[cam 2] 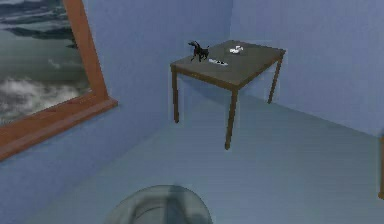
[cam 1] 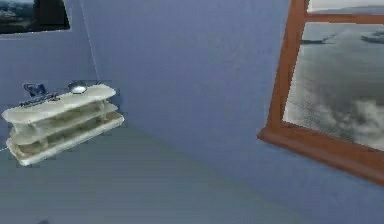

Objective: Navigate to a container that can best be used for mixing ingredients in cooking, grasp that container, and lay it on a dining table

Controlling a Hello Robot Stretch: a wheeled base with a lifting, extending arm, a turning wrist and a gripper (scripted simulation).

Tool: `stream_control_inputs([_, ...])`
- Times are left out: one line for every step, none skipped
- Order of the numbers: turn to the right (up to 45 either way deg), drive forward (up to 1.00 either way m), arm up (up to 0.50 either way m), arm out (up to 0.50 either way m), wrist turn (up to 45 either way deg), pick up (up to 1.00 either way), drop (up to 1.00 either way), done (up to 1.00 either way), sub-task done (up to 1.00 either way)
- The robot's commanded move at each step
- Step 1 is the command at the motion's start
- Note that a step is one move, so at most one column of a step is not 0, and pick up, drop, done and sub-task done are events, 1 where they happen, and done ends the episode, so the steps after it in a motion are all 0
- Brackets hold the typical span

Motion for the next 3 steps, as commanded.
stream_control_inputs([-3.0, 0.0, 0.0, 0.0, 0.0, 0.0, 0.0, 0.0, 0.0])
stream_control_inputs([0.0, 0.3, 0.0, 0.0, 0.0, 0.0, 0.0, 0.0, 0.0])
stream_control_inputs([-45.0, 0.0, 0.0, 0.0, 0.0, 0.0, 0.0, 0.0, 0.0])
